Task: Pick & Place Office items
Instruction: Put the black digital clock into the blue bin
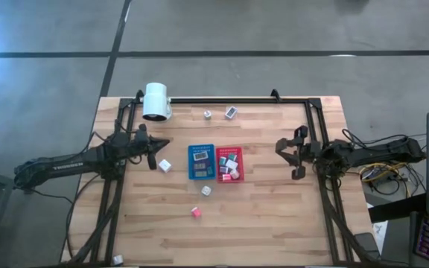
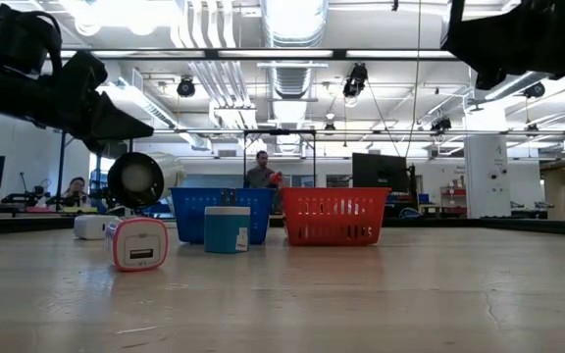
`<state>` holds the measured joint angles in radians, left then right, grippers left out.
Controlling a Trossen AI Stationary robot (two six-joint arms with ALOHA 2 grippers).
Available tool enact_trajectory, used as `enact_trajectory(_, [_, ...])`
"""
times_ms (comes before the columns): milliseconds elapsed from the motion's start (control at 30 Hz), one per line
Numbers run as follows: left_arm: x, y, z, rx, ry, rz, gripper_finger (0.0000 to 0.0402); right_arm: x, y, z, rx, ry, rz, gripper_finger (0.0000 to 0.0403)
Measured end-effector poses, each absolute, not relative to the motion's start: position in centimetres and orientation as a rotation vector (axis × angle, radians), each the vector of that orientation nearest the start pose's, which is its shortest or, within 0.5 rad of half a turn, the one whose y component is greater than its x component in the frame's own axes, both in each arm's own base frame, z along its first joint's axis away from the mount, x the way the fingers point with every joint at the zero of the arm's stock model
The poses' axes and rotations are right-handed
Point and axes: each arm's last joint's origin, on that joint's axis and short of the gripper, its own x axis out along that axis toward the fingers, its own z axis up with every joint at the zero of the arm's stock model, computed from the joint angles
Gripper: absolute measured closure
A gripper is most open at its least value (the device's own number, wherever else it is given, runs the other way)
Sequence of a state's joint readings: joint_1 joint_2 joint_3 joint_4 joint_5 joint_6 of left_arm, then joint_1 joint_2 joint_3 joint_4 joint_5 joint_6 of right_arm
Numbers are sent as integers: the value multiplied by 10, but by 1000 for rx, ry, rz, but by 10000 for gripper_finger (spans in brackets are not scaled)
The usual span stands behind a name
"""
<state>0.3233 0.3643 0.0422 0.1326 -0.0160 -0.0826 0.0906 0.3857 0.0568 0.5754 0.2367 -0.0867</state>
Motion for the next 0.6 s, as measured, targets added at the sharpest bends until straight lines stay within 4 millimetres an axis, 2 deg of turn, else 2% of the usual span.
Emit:
enact_trajectory(133, [114, 39, 161, -107, 146, 345, 388, 133, 5, 216, -44, -191, -153, 262])
enact_trajectory(233, [114, 39, 162, -106, 143, 345, 388, 151, 7, 224, -49, -127, -150, 262])
enact_trajectory(600, [115, 37, 166, -134, 93, 279, 387, 238, 15, 251, -116, 24, -134, 262])
